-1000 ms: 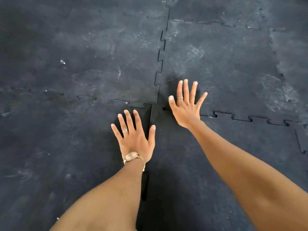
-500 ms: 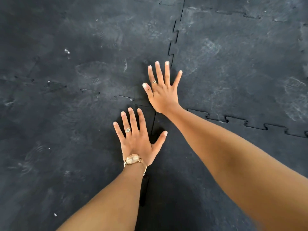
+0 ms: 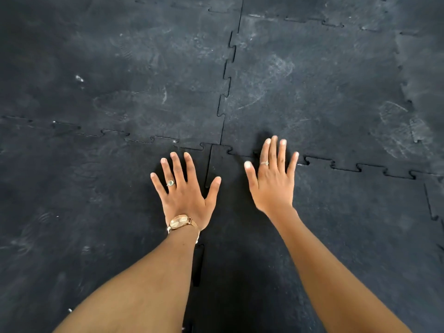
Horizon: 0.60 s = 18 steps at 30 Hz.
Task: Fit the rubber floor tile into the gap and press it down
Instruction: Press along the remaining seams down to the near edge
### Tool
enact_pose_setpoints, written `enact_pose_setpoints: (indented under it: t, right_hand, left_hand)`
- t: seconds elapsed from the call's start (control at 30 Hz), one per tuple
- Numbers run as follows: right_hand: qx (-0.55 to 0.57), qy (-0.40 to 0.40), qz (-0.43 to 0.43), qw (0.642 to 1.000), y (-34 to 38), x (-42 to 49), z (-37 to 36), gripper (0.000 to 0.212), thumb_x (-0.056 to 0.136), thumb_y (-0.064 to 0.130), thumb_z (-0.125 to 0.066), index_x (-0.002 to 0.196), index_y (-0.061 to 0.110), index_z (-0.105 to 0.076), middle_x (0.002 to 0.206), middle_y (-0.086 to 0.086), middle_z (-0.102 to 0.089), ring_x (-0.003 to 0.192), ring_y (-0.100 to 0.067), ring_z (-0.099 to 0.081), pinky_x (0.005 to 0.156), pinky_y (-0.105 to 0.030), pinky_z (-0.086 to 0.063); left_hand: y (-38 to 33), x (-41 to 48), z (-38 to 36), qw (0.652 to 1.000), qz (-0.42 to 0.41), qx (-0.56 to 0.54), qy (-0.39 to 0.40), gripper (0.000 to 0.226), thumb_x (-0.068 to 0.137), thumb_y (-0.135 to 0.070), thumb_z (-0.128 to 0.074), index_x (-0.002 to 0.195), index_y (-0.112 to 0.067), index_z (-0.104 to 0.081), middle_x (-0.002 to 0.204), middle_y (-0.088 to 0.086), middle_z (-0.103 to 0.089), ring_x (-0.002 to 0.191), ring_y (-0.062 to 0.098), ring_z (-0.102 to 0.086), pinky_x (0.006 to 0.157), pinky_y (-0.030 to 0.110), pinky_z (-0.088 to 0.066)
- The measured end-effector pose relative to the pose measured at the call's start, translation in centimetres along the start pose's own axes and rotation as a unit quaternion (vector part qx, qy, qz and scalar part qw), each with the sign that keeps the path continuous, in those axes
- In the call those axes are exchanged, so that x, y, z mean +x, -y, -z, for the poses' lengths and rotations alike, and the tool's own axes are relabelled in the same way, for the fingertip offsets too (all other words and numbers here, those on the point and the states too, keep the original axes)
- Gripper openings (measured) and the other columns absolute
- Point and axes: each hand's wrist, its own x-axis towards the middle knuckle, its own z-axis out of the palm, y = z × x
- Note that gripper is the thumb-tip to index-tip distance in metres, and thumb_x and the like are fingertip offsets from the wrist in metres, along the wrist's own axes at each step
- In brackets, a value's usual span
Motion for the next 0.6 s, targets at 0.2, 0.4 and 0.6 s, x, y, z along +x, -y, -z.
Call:
enact_pose_setpoints:
  t: [0.2,0.4,0.6]
  right_hand:
    - [0.201,-0.087,0.058,0.974,-0.9,-4.2,2.4,0.046,0.104,0.037,-0.034,0.115,0.007,-0.067,0.122,-0.009,-0.067,0.119,-0.022,-0.058,0.101,-0.042,-0.045]
    - [0.685,-0.140,-0.053,0.713,1.2,6.1,8.7,0.067,0.099,0.032,-0.049,0.046,0.005,-0.019,0.039,-0.001,-0.024,0.034,-0.012,-0.021,0.039,-0.017,-0.025]
    - [0.641,-0.003,-0.005,0.768,3.1,6.9,2.2,0.059,0.098,0.028,-0.053,0.053,0.022,-0.015,0.050,0.003,-0.016,0.044,-0.010,-0.011,0.044,-0.023,-0.012]
  left_hand:
    - [-0.1,-0.1,0.2,1.000,-0.002,0.001,0.002,0.091,0.087,-0.073,-0.006,0.155,-0.013,-0.007,0.162,0.016,-0.007,0.149,0.036,0.000,0.118,0.061,-0.002]
    - [-0.1,0.0,0.2,1.000,-0.002,-0.002,0.006,0.091,0.087,-0.073,-0.005,0.155,-0.013,-0.005,0.162,0.016,-0.005,0.149,0.036,0.002,0.118,0.060,-0.001]
    - [0.0,0.1,-0.3,1.000,-0.001,0.017,-0.005,0.089,0.089,-0.072,-0.009,0.155,-0.013,-0.010,0.162,0.017,-0.010,0.149,0.038,-0.004,0.118,0.061,-0.004]
